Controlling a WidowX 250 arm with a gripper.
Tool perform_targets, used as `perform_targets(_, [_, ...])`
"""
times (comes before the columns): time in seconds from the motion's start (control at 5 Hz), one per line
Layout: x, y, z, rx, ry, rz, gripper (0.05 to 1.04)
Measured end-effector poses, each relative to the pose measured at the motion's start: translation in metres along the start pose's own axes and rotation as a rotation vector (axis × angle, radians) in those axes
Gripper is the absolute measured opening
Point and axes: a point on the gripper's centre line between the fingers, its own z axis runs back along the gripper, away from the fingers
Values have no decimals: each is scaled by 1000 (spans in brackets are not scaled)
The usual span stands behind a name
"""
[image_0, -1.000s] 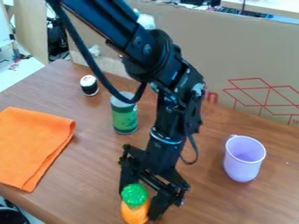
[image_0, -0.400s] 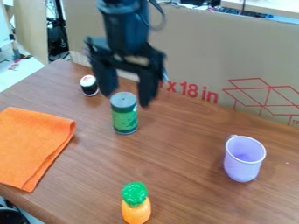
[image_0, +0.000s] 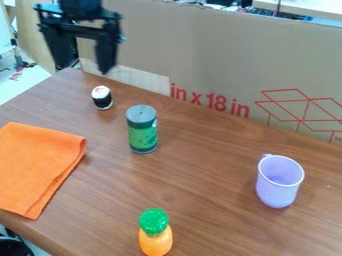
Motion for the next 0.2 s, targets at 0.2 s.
perform_targets(0.2, [15,47,3,53,13,9,1003])
